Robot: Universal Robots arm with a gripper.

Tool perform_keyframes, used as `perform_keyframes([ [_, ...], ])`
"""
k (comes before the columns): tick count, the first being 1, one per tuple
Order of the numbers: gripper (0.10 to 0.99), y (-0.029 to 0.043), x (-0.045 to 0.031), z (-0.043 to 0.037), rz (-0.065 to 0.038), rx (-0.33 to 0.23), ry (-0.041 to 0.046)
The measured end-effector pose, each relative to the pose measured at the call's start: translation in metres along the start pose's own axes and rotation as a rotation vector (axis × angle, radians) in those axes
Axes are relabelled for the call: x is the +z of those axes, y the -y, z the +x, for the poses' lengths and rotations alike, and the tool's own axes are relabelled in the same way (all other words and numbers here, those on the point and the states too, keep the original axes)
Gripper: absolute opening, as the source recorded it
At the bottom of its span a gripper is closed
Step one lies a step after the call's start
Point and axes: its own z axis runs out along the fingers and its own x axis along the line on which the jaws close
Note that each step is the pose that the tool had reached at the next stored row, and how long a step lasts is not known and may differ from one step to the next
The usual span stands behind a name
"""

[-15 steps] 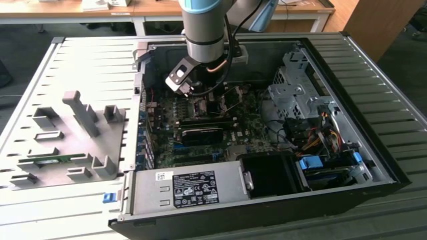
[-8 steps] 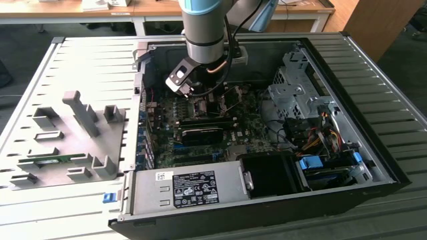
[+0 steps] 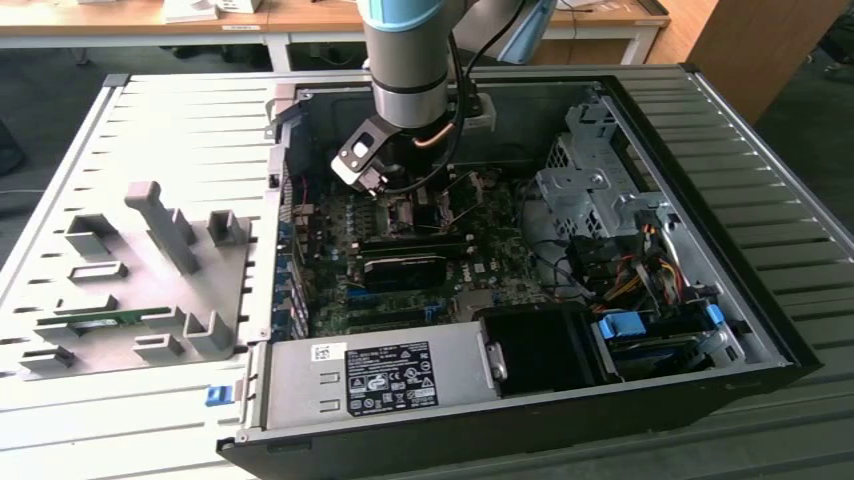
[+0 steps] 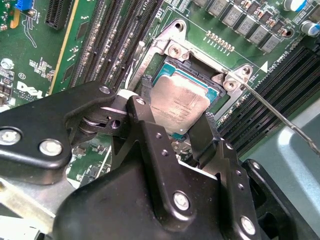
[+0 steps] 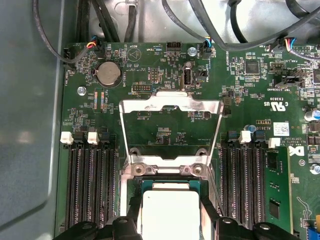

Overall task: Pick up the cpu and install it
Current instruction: 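Place the cpu into insertion slot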

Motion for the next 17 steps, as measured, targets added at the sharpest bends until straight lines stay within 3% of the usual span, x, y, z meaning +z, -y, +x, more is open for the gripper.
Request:
perform_keyframes([
  [7,0.549,0.0,0.0002,0.0,0.0,0.0,0.0],
  [8,0.612,0.0,0.0002,0.0,0.0,0.0,0.0],
  [17,0.612,0.0,0.0004,0.0007,0.0,0.0,-0.0001],
])
